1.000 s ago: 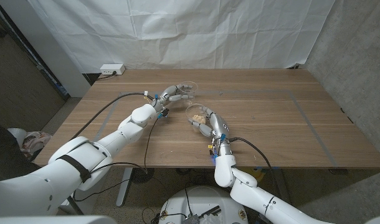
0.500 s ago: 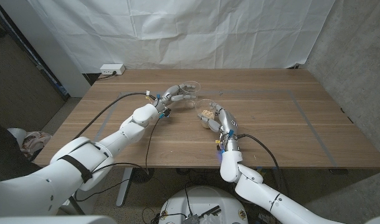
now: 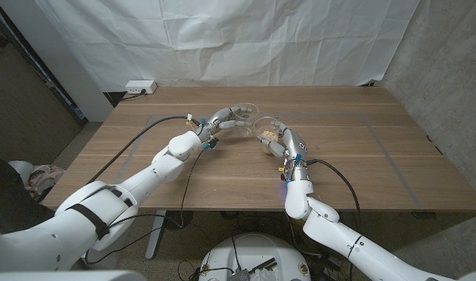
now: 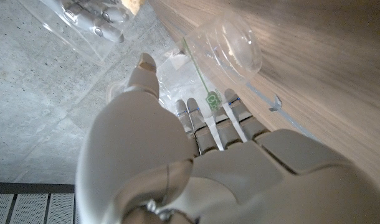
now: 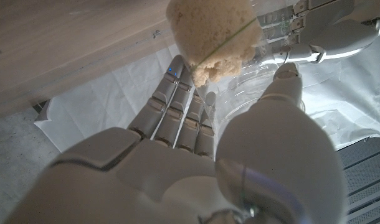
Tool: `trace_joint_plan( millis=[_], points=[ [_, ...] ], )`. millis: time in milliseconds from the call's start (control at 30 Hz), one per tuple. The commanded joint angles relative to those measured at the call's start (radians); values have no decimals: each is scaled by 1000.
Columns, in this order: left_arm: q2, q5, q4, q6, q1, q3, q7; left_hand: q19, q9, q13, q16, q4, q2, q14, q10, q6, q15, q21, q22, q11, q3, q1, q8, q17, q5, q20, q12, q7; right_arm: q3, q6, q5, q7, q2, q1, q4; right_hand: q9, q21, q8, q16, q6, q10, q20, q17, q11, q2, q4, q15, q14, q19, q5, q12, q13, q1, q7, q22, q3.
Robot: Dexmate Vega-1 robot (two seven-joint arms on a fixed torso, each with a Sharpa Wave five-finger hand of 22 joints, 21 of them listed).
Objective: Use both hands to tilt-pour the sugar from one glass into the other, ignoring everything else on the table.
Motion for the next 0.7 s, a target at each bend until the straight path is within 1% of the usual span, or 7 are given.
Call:
trace_joint_plan(
  millis=[33,67,133,167,367,600,700],
  points=[
    [62,11,-158,64,59,-2,-8,-7,3,5,-2,2,24,4,9,15,-93,4,6,-2,-5,-15,6,1,-1,-3,-3,5,25,-96,-33,44,-50,13,-57,4,9,-7,-5,8,4,-7,8,1,9,1,-148,7,0,6,8,6,2,1,4,-9],
    [65,11,-167,67,63,-3,-7,-8,3,6,-2,2,23,5,9,17,-93,4,6,-2,-5,-15,6,1,-1,-2,-3,4,29,-75,-20,48,-54,15,-55,4,10,-7,-5,9,4,-7,8,2,10,1,-148,8,0,6,9,7,2,1,5,-10],
    [71,12,-182,74,71,-4,-5,-8,3,6,-2,3,24,4,10,19,-92,4,6,-1,-5,-16,7,1,-1,-2,-3,5,23,-100,-42,62,-63,29,-61,5,12,-8,-6,9,5,-9,10,1,10,1,-149,9,-1,7,11,8,3,0,6,-12],
    [73,13,-188,77,75,-4,-5,-8,3,6,-2,3,24,4,10,20,-92,4,6,-1,-5,-16,7,1,-2,-2,-3,5,27,-91,-30,77,-70,31,-66,5,13,-9,-7,9,5,-10,11,1,11,1,-148,9,0,6,11,8,3,1,7,-12],
    [87,13,-214,95,94,-6,-1,-9,3,6,-3,2,25,5,12,22,-93,5,6,-2,-5,-16,7,0,-2,-2,-4,5,24,-124,-58,92,-79,49,-85,6,17,-11,-11,10,2,-13,15,1,13,2,-149,9,-4,7,14,11,6,2,9,-16],
    [97,12,-229,101,108,-12,5,-9,3,7,-3,2,25,7,14,25,-93,5,6,-1,-6,-17,8,0,-2,-1,-5,5,10,-182,-116,108,-98,68,-107,8,24,-14,-16,12,-1,-15,21,-1,17,4,-149,10,-6,7,17,14,8,1,13,-21],
    [95,12,-224,99,108,-14,6,-10,3,7,-3,2,26,7,15,24,-92,6,7,-1,-6,-18,7,0,-2,-1,-5,6,-8,-228,-167,123,-109,77,-126,9,26,-15,-17,13,1,-17,23,-1,19,4,-150,10,-5,8,19,16,11,1,14,-22]
  ],
)
